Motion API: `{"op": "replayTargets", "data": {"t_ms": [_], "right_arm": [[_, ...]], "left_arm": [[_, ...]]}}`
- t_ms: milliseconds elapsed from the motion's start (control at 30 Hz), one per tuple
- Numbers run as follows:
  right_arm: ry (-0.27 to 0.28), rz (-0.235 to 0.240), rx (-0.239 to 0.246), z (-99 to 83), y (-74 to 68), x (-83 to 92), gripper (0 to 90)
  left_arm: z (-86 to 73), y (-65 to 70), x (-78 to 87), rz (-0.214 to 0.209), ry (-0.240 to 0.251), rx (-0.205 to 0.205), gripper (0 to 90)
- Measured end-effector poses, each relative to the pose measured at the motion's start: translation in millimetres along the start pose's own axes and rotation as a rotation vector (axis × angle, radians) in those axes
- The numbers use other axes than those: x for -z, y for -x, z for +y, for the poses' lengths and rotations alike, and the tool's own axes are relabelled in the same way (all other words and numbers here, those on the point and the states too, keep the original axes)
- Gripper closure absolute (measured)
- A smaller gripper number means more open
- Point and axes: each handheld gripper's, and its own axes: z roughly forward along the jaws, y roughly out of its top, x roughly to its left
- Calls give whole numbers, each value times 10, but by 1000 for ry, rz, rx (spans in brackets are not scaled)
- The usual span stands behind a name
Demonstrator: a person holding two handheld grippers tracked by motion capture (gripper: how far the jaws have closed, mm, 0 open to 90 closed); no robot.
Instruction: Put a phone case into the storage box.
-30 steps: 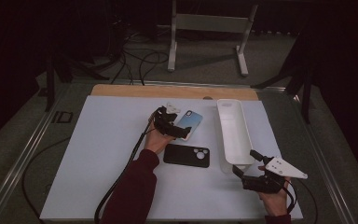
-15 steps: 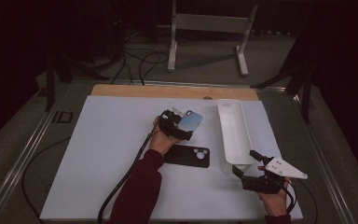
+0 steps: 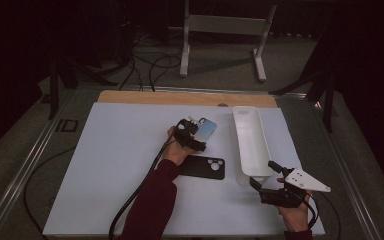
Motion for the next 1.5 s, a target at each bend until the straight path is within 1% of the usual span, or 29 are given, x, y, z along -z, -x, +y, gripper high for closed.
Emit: {"op": "replayTargets", "data": {"t_ms": [100, 267, 333, 467, 533, 567, 600, 700, 767, 900, 933, 1033, 1067, 1167, 1233, 1300, 1333, 1500], "right_arm": [[-2, 0, 1, -1, -2, 0, 96], [-3, -1, 1, -5, 5, -3, 96], [-3, 0, 1, -5, 5, -5, 96], [-7, 1, 2, -3, -5, -11, 95], [-5, 1, 3, -3, -8, -14, 96], [-5, 1, 3, -2, -8, -15, 96], [-7, 0, 2, -3, -7, -13, 96], [-4, 1, -1, -2, -3, -11, 96], [-2, -1, -3, -1, -2, -11, 96], [-3, 0, -7, 4, -3, -16, 96], [-3, 0, -7, 4, -3, -16, 96], [-6, -6, -8, 14, 3, -19, 96], [-8, -7, -8, 16, 6, -21, 95], [-11, -12, -17, 25, 6, -23, 95], [-12, -13, -17, 27, 7, -24, 95], [-14, -14, -23, 33, 9, -25, 95], [-15, -12, -26, 38, 8, -29, 95], [-27, -1, -38, 67, 3, -58, 94]], "left_arm": [[0, -5, 10, -3, -7, -6, 161], [-24, -21, 49, -11, -21, -28, 165], [-39, -20, 77, -13, -25, -48, 166], [-39, -31, 164, -18, -14, -79, 169], [-29, -28, 220, -27, 4, -84, 170], [-22, -22, 249, -22, 15, -90, 170], [-15, -23, 277, -23, 21, -94, 170], [10, -23, 388, -25, 57, -99, 170], [20, -27, 454, -29, 69, -101, 170], [19, -26, 571, -26, 89, -126, 169], [19, -26, 571, -26, 89, -126, 170], [11, -34, 664, -25, 108, -135, 169], [7, -41, 699, -33, 117, -133, 169], [-30, -53, 774, -43, 142, -126, 169], [-66, -59, 810, -42, 142, -131, 169], [-105, -64, 843, -36, 139, -145, 169], [-119, -68, 857, -39, 140, -146, 169], [-206, -75, 1015, -50, 172, -153, 169]]}}
